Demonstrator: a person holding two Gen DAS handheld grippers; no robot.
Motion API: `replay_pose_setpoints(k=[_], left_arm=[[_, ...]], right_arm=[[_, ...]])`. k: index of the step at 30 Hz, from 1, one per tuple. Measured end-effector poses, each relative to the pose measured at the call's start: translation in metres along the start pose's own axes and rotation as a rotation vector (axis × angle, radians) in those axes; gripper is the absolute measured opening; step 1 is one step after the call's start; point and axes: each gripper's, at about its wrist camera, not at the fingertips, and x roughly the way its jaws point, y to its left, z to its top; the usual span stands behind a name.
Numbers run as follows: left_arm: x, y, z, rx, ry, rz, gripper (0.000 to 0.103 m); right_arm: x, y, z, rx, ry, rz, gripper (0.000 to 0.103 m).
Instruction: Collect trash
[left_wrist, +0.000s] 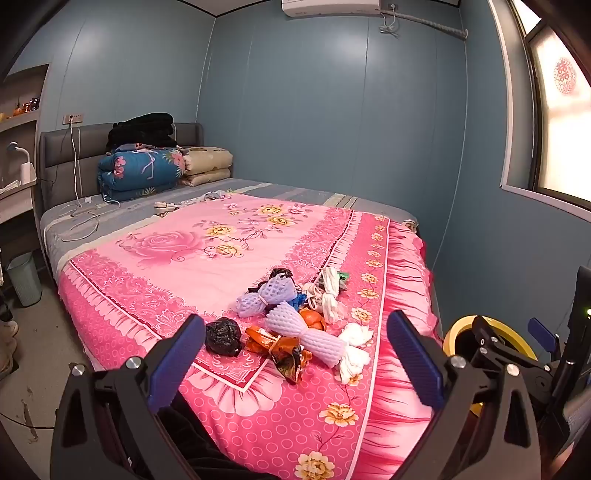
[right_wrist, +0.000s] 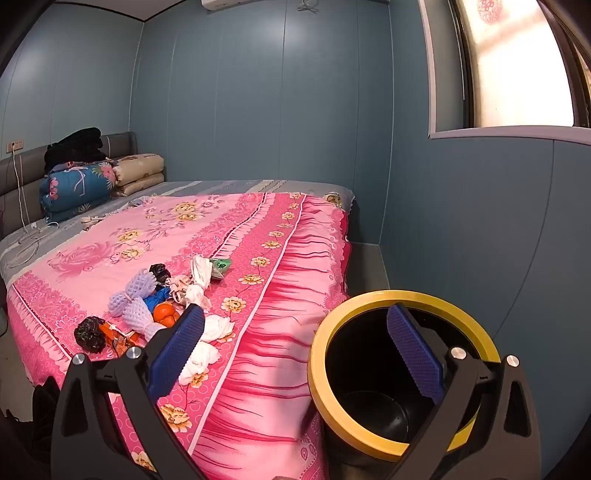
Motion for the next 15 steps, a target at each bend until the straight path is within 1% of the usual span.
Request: replay_pose_setpoints(k=[15], left_arm=[[0.0010,-0.0001,-0.0012,-0.001,-0.001,0.001,0.095]], right_arm=[[-0.0017,0.0005,0.0009,-0.002,0.001,-0.001,0.095]])
